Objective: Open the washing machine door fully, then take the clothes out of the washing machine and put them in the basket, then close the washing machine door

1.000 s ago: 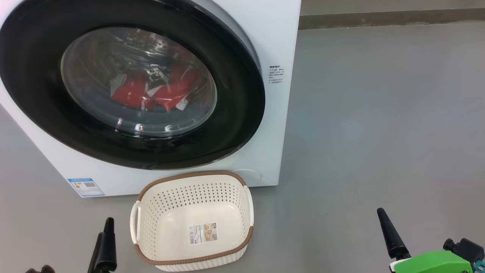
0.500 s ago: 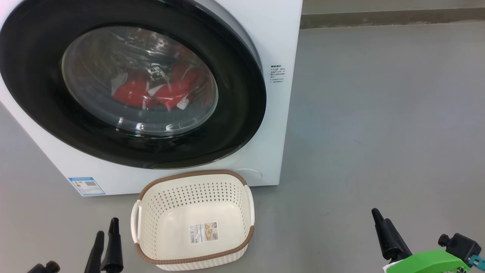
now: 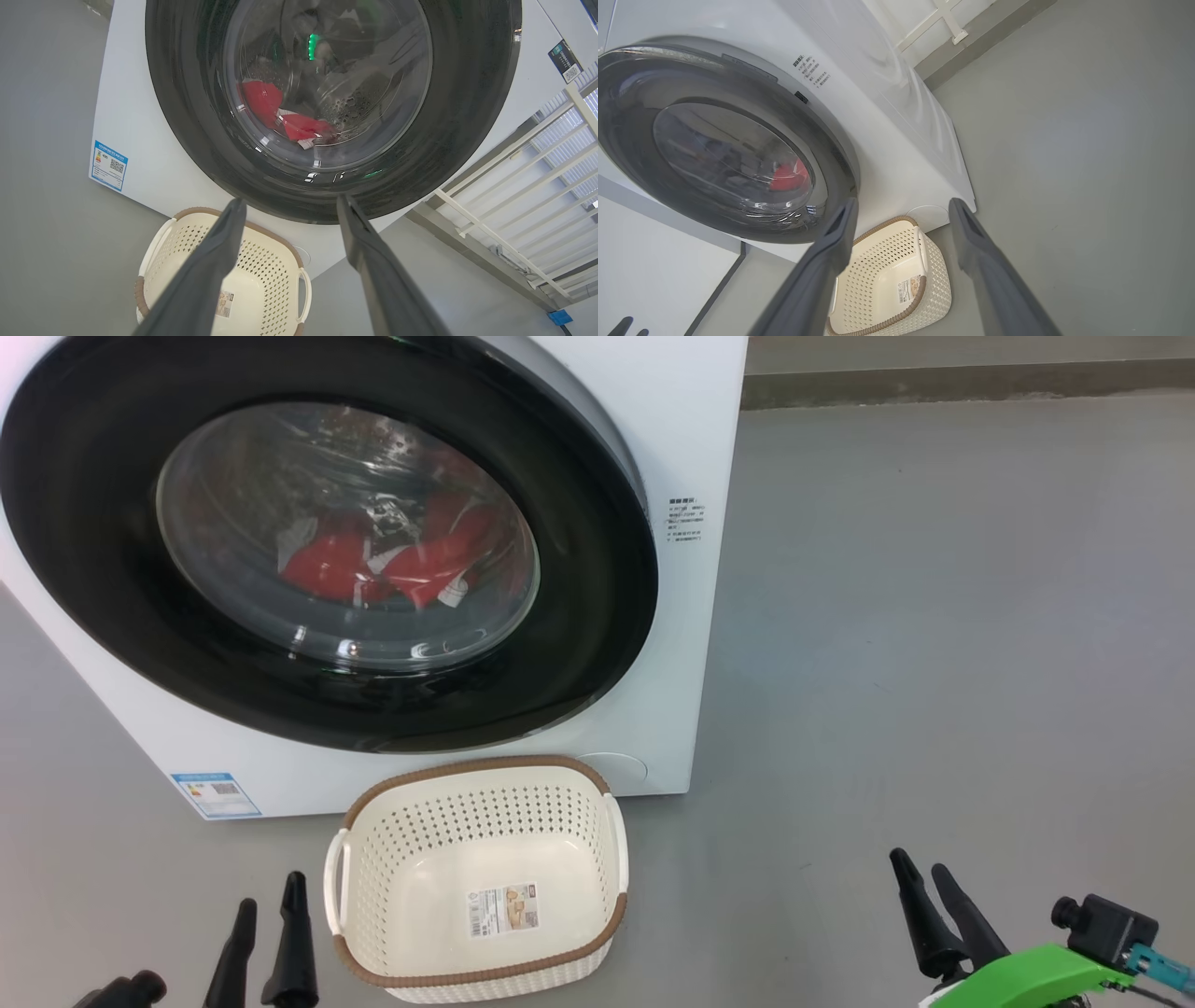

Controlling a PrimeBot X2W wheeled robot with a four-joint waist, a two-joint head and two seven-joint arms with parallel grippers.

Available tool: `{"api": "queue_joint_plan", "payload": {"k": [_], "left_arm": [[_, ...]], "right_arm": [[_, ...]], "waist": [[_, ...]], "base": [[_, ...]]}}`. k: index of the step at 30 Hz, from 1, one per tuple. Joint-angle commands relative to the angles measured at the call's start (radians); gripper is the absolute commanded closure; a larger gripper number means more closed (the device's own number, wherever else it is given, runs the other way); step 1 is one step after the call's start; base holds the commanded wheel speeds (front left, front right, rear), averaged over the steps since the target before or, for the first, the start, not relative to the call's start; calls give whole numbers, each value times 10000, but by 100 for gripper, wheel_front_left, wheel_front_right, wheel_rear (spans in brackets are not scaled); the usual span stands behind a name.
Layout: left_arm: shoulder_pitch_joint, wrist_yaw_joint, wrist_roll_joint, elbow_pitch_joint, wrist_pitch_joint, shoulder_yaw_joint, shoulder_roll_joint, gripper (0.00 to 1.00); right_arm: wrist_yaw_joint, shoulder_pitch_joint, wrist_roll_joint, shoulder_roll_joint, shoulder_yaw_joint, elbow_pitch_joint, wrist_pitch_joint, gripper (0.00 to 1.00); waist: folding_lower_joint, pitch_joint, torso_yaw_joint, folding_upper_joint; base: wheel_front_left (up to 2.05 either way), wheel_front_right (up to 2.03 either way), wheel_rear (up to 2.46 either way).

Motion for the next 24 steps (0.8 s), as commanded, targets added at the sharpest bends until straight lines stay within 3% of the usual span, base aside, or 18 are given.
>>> {"api": "queue_joint_plan", "payload": {"k": [1, 24], "left_arm": [[-55, 53, 368, -354, -142, 134, 153, 0], [97, 161, 3076, -556, -823, -70, 211, 0]], "right_arm": [[-7, -496, -321, -197, 246, -287, -155, 0], [-9, -568, -2771, -481, 727, -329, -827, 0]], "waist": [[-1, -3, -1, 0], [-1, -3, 31, 0]], "base": [[0, 0, 0], [0, 0, 0]]}}
